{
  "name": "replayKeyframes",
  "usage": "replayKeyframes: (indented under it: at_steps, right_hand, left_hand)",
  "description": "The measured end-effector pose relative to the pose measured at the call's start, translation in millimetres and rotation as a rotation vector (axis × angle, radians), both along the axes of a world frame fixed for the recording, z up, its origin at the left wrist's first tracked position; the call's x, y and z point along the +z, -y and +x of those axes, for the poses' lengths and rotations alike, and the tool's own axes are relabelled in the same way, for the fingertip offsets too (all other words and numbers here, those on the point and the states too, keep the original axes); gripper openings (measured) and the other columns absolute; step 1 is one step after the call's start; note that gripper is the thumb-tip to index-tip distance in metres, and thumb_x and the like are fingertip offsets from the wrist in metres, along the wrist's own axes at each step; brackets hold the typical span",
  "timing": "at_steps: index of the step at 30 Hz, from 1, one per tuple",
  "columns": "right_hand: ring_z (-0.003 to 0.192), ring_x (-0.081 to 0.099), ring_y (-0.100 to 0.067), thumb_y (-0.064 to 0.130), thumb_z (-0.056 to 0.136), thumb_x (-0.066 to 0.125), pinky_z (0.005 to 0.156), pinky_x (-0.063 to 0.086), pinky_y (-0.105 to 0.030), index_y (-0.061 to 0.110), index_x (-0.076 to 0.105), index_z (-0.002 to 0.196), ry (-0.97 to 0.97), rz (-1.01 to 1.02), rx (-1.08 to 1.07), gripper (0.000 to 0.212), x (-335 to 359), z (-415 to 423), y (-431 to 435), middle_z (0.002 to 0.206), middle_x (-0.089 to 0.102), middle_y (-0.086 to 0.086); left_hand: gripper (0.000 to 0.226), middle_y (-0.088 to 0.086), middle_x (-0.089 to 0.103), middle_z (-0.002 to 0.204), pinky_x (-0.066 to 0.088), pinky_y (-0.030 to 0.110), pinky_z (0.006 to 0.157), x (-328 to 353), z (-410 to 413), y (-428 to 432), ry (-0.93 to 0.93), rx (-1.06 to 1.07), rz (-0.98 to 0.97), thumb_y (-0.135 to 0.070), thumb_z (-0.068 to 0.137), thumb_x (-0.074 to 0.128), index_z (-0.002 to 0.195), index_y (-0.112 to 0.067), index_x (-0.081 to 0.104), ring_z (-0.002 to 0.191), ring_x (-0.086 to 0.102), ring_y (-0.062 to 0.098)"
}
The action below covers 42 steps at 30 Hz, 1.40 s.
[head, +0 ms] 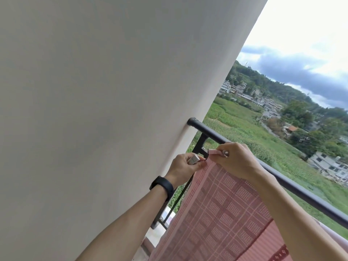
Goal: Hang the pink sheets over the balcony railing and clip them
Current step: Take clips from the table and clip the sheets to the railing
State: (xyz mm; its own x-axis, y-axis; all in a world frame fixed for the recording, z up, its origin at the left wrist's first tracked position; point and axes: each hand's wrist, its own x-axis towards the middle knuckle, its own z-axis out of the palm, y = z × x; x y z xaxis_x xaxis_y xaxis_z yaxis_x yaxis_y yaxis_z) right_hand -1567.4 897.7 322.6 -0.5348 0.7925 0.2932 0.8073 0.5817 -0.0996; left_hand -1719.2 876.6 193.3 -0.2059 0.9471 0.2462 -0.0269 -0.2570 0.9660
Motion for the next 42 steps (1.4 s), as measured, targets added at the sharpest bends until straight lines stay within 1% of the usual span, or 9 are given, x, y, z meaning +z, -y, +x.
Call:
replayKeyframes:
  at_steps: [3,6,10,13,18,22,28,36,42]
  right_hand:
    - [0.066,0.059,-0.005,0.040,0.087,0.073,0.053,0.039,-0.020,0.028,0.073,0.080,-0.079,0.001,0.067,0.014,3,1,3,0.078,0.063,0.011]
    - [0.066,0.058,-0.004,0.040,0.087,0.073,0.053,0.037,-0.019,0.032,0.072,0.083,-0.107,-0.018,0.078,0.009,6,3,4,0.080,0.063,0.013]
    - [0.063,0.060,-0.008,0.042,0.088,0.071,0.053,0.045,-0.025,0.029,0.072,0.080,-0.122,-0.045,0.068,0.015,5,4,5,0.077,0.064,0.011]
    - [0.058,0.058,-0.011,0.042,0.090,0.069,0.055,0.047,-0.028,0.024,0.072,0.078,-0.125,-0.058,0.065,0.022,5,1,7,0.071,0.064,0.009]
    - [0.046,0.051,-0.012,0.044,0.091,0.066,0.046,0.042,-0.023,0.027,0.069,0.073,-0.188,-0.125,0.078,0.025,6,2,7,0.058,0.062,0.005]
    - [0.037,0.043,-0.001,0.041,0.090,0.069,0.043,0.034,-0.013,0.030,0.073,0.080,-0.324,-0.147,0.076,0.015,7,3,8,0.043,0.053,0.018]
    - [0.071,0.054,0.007,0.035,0.091,0.070,0.074,0.040,-0.022,0.034,0.074,0.089,-0.349,-0.071,0.055,0.005,6,0,6,0.084,0.065,0.017]
    - [0.080,0.057,0.004,0.029,0.096,0.064,0.064,0.037,-0.013,0.032,0.070,0.101,-0.238,-0.029,0.119,0.009,2,0,1,0.097,0.057,0.024]
    - [0.066,0.051,0.005,0.029,0.093,0.068,0.063,0.034,-0.013,0.035,0.072,0.096,-0.245,0.026,0.144,0.009,1,0,2,0.094,0.061,0.018]
  left_hand:
    - [0.029,-0.007,0.061,0.077,0.048,0.026,0.061,14,-7,6,-0.020,-0.039,-0.040,-0.041,0.079,0.076,0.094,-0.017,0.067,0.064,0.054,0.008]
    - [0.030,0.001,0.048,0.082,0.033,0.024,0.052,19,-26,20,0.077,-0.142,-0.125,-0.028,0.075,0.053,0.097,-0.009,0.053,0.059,0.041,0.009]
    - [0.024,0.001,0.048,0.084,0.043,0.023,0.067,16,-56,35,-0.020,-0.146,-0.127,-0.003,0.093,0.050,0.115,-0.006,0.059,0.073,0.048,0.011]
    - [0.039,-0.003,0.063,0.105,0.051,0.021,0.081,11,-69,42,-0.165,-0.095,-0.094,-0.009,0.092,0.066,0.130,-0.012,0.058,0.091,0.062,0.012]
    - [0.034,-0.005,0.064,0.101,0.054,0.029,0.093,7,-79,44,-0.222,0.006,-0.018,-0.011,0.089,0.070,0.118,-0.028,0.064,0.087,0.067,0.014]
    - [0.038,-0.007,0.070,0.106,0.052,0.030,0.094,12,-82,41,-0.381,0.078,-0.046,-0.023,0.084,0.077,0.119,-0.029,0.064,0.096,0.067,0.013]
    - [0.030,-0.022,0.067,0.093,0.052,0.019,0.081,29,-76,37,-0.443,0.085,0.016,-0.040,0.079,0.079,0.107,-0.034,0.069,0.088,0.065,-0.005]
    - [0.034,-0.012,0.075,0.083,0.056,0.024,0.079,41,-76,30,-0.559,0.079,0.060,-0.040,0.068,0.087,0.097,-0.023,0.078,0.079,0.069,0.000]
    - [0.031,-0.010,0.075,0.075,0.058,0.035,0.076,60,-72,19,-0.649,0.056,0.060,-0.044,0.065,0.088,0.084,-0.021,0.080,0.076,0.071,0.006]
